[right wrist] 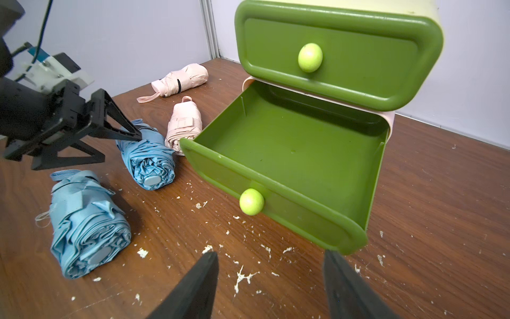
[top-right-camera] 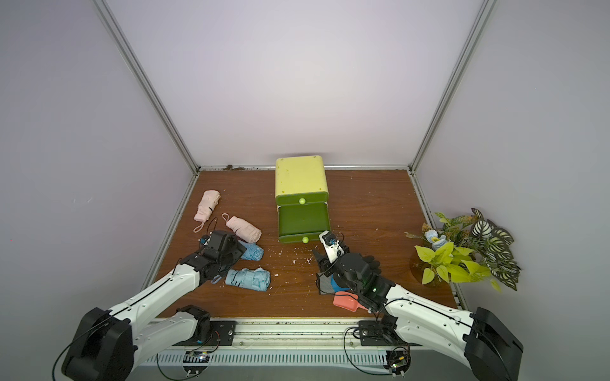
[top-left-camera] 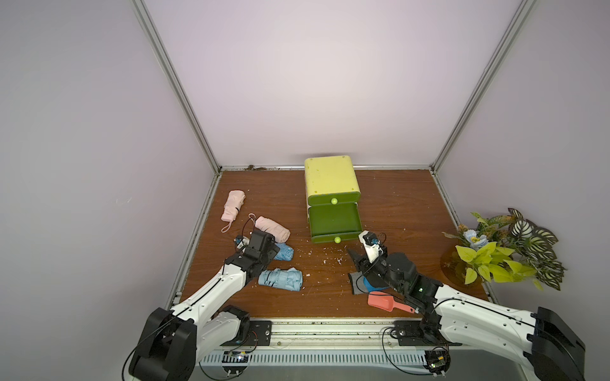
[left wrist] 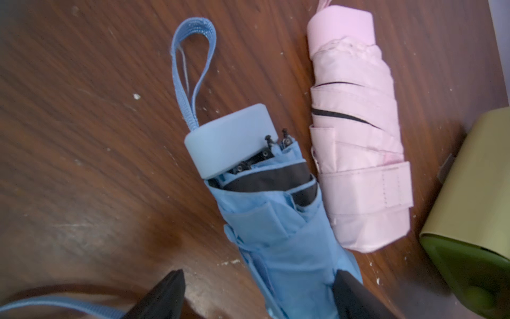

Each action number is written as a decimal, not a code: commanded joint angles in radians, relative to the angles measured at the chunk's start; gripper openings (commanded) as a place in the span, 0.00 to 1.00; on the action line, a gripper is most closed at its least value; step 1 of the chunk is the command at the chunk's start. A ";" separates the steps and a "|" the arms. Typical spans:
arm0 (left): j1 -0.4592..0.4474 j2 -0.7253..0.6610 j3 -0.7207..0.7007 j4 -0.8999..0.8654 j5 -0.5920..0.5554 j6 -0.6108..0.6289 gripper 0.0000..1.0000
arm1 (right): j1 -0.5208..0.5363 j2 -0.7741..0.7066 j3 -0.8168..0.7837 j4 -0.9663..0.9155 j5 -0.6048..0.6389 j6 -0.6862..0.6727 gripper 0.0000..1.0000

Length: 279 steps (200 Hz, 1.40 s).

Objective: Place the umbrella in the drawer by color
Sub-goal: Pick up the umbrella from the center of the board.

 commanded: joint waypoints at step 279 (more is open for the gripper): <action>0.003 -0.281 -0.318 1.882 0.429 0.362 0.36 | -0.001 0.189 0.328 0.215 -0.428 -0.089 0.88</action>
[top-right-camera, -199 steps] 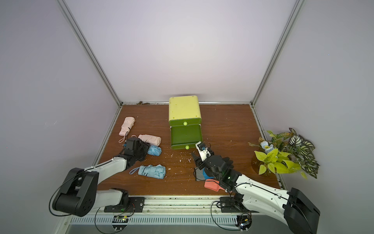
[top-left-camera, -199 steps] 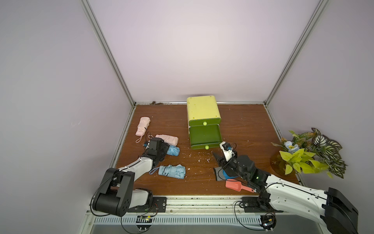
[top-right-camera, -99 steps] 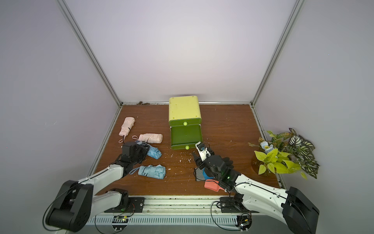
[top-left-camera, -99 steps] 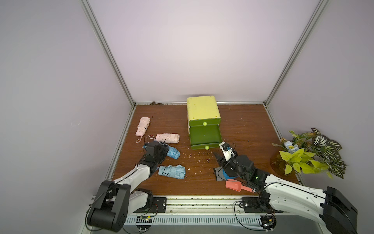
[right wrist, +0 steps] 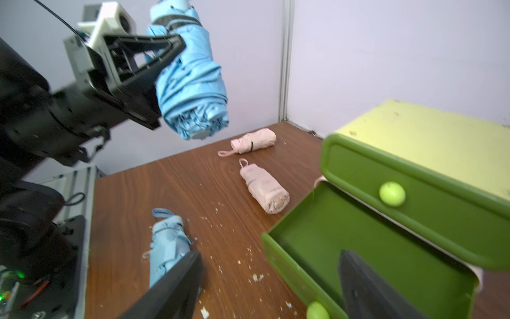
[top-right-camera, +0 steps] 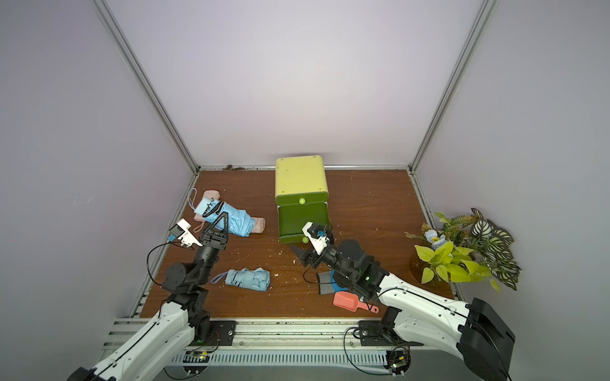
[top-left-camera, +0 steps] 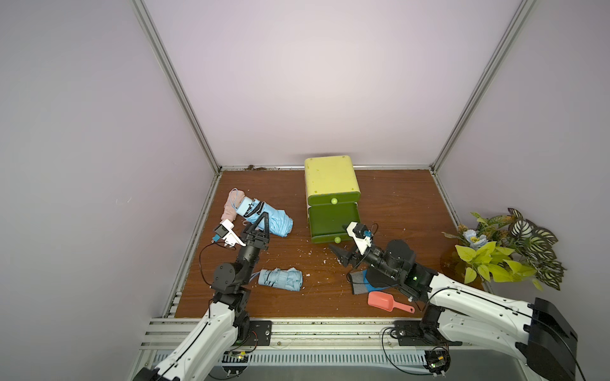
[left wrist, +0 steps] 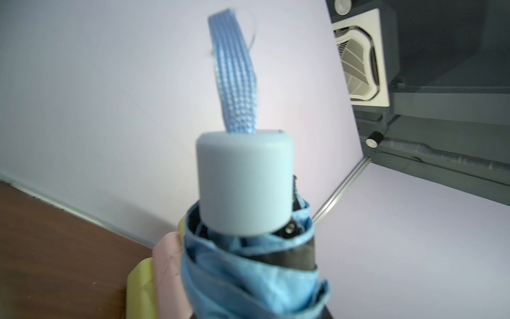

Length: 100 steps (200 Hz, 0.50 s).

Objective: Place the umbrella in the drawer by color
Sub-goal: Pick up the umbrella from the center of the board.

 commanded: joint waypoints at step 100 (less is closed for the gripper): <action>-0.188 0.292 0.049 0.683 0.332 0.063 0.37 | -0.002 0.297 0.347 -0.012 -0.276 0.125 0.90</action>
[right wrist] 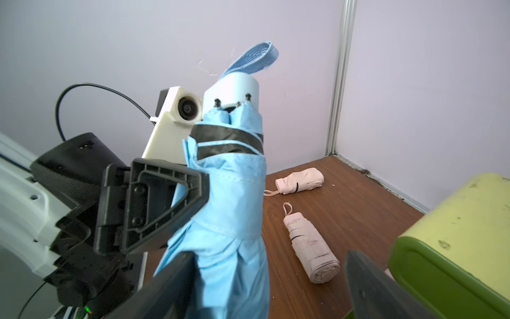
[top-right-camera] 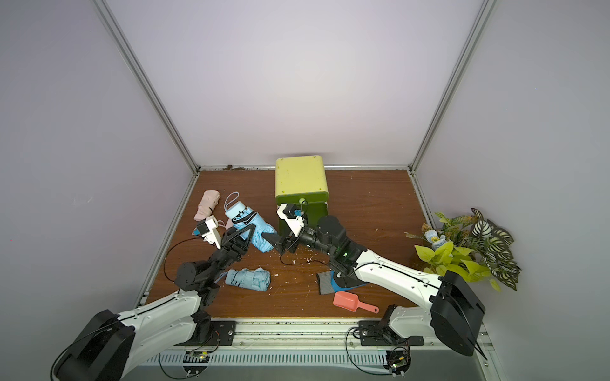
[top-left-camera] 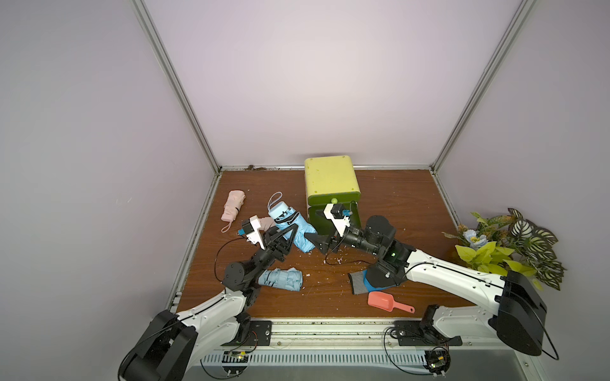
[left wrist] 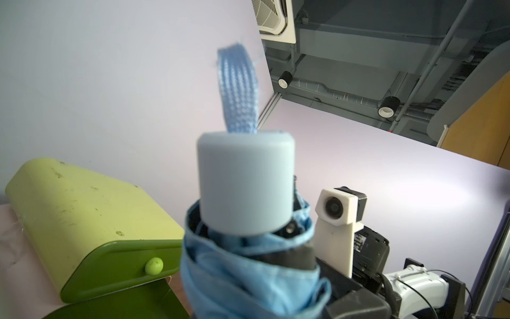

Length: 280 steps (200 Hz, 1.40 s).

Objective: Place the umbrella in the drawer by color
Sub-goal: Place the umbrella in the drawer.

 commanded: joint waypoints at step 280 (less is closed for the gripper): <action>-0.023 -0.485 0.621 -1.769 -0.727 0.462 1.00 | 0.018 0.046 0.311 -0.869 1.191 -0.833 0.00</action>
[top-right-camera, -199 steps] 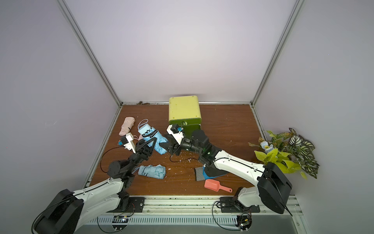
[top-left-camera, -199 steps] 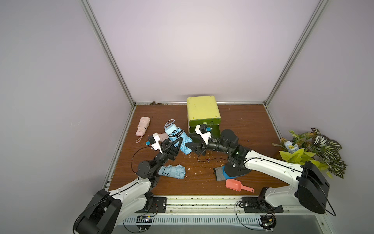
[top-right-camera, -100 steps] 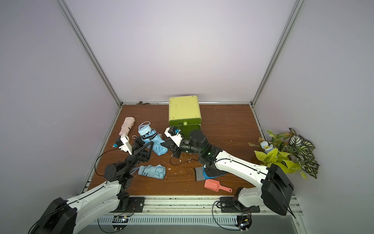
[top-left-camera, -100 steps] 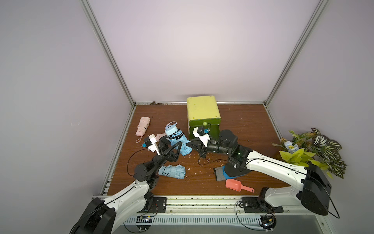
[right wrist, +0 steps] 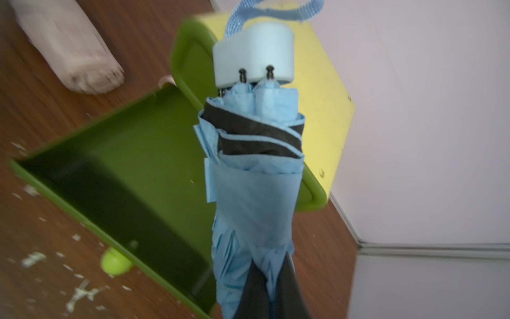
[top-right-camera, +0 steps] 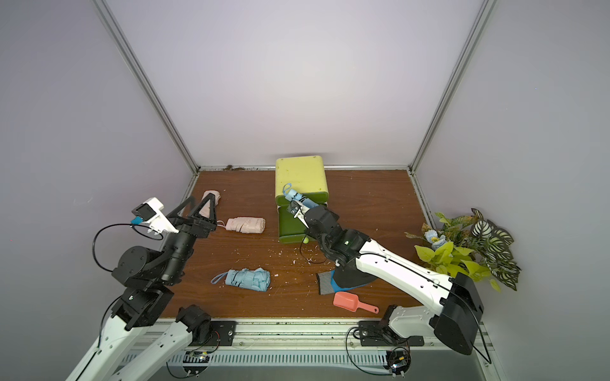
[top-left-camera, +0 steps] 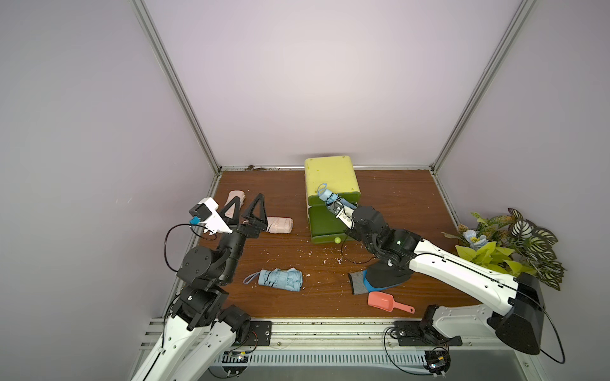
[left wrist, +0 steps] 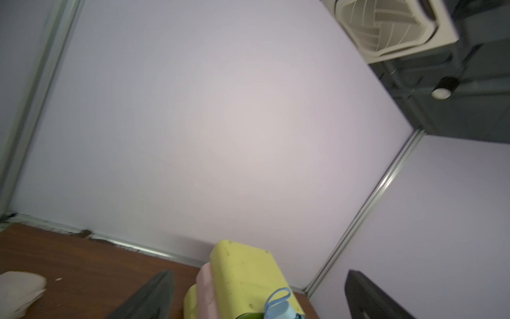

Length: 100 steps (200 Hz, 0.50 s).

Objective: Place the umbrella in the drawer by color
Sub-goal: Place the umbrella in the drawer.

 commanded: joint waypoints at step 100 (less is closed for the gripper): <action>-0.001 -0.028 -0.066 -0.236 -0.044 0.114 1.00 | 0.103 0.145 0.100 -0.112 0.322 -0.429 0.00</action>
